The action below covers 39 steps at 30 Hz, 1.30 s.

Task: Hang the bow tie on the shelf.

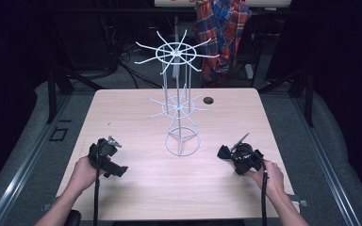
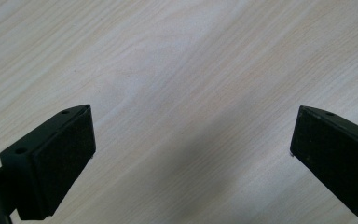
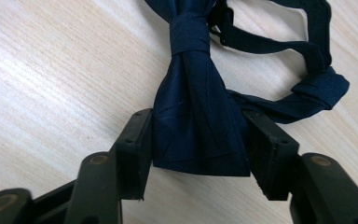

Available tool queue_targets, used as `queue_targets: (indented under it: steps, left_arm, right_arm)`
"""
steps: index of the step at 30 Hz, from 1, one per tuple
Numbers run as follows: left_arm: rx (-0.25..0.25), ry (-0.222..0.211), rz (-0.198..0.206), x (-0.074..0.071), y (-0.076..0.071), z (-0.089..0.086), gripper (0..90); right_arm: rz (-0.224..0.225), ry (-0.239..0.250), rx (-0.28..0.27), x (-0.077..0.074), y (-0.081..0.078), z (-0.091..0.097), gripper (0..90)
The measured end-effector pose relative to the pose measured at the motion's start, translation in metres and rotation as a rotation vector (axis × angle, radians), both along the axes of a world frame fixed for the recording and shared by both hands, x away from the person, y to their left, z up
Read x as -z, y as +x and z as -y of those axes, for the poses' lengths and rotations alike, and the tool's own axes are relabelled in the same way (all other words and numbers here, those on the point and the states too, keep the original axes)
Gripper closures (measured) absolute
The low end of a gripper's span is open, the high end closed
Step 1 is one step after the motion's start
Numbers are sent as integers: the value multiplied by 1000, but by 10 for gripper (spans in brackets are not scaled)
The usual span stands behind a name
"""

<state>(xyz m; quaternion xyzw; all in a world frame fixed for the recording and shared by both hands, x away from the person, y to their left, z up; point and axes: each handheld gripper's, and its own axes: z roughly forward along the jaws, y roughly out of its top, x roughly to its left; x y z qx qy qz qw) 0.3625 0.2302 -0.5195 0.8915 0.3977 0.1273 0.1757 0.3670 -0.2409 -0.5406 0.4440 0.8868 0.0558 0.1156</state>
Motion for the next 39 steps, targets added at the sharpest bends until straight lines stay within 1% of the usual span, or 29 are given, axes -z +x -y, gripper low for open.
queue_targets:
  steps: [1, 2, 4, 7, 8, 9, 11, 12, 13, 14, 15, 16, 18, 19, 22, 23, 24, 25, 26, 28, 30, 31, 32, 33, 35, 36, 37, 38, 39]
  left_arm:
    - [0, 0, 1, 0, 0, 0, 0]
    - [0, 0, 1, 0, 0, 0, 0]
    - [0, -1, -1, 0, 0, 0, 0]
    - [-1, 0, -2, 0, 0, 0, 0]
    - [-2, 1, -2, 0, 0, 0, 0]
    - [-2, 2, -3, 1, 0, 1, 0]
    - [-1, 3, -4, 1, 0, 1, 0]
    - [-1, 2, -4, 1, 0, 1, 0]
    - [0, 2, -5, 1, 0, 1, 0]
    - [0, 3, -5, 1, 0, 1, 0]
    - [-1, 3, -5, 1, 0, 1, 0]
    - [-2, 3, -5, 1, 0, 1, 0]
    - [-3, 4, -6, 1, 0, 0, 1]
    - [-4, 4, -7, 1, 0, 0, 1]
    - [-2, 3, -8, 1, 1, 0, 1]
    - [0, 2, -7, 1, 0, 1, 1]
    - [0, 2, -7, 1, 0, 1, 1]
    - [1, 2, -7, 1, 0, 1, 1]
    - [1, 2, -6, 1, 0, 0, 1]
    - [0, 2, -8, 1, 0, 0, 1]
    - [0, 2, -7, 1, 0, 0, 1]
    - [0, 3, -7, 1, 0, 0, 1]
    - [0, 3, -8, 1, 0, 0, 1]
    - [1, 4, -8, 1, 0, 0, 1]
    - [2, 4, -9, 1, 0, 1, 1]
    - [2, 4, -10, 1, 0, 1, 1]
    - [3, 3, -9, 1, 0, 0, 1]
    - [2, 3, -9, 1, 0, 0, 1]
    - [2, 3, -9, 1, 0, 0, 1]
  right_arm:
    - [-1, -2, -4, -1, 0, 0, 441]
    - [18, 13, 3, -1, 0, 0, 429]
    - [16, 3, -2, -4, 1, 0, 410]
    - [40, 6, 7, -4, 1, -2, 382]
    - [41, -3, 2, -4, 3, -3, 376]
    - [57, 0, 4, -4, 3, -5, 378]
    - [62, -12, -6, -4, 6, -8, 385]
    - [68, -16, -7, -5, 7, -10, 406]
    - [77, -4, -11, -3, 8, -11, 415]
    - [76, -24, -9, -4, 9, -13, 430]
    - [76, -17, -22, -2, 11, -15, 472]
    - [78, -24, -30, -1, 12, -17, 481]
    - [80, -38, -39, -1, 12, -21, 574]
    - [73, -44, -37, -2, 12, -21, 589]
    - [80, -42, -31, -1, 12, -20, 690]
    - [72, -45, -30, -2, 12, -19, 710]
    - [73, -37, -27, -3, 12, -18, 725]
    - [85, -16, -17, -3, 11, -17, 733]
    - [86, -22, -19, -5, 11, -16, 738]
    - [102, 1, -5, -10, 11, -15, 744]
    - [129, 71, 10, -13, 10, -12, 747]
    - [130, 58, 2, -17, 10, -11, 747]
    - [135, 75, 6, -18, 9, -11, 747]
    - [146, 60, 1, -21, 9, -10, 747]
    - [159, 84, 9, -26, 8, -8, 747]
    - [165, 121, 17, -27, 8, -6, 747]
    - [158, 196, 25, -31, 8, -2, 748]
    - [177, 235, 46, -31, 7, -2, 748]
    - [162, 247, 39, -34, 8, 0, 748]
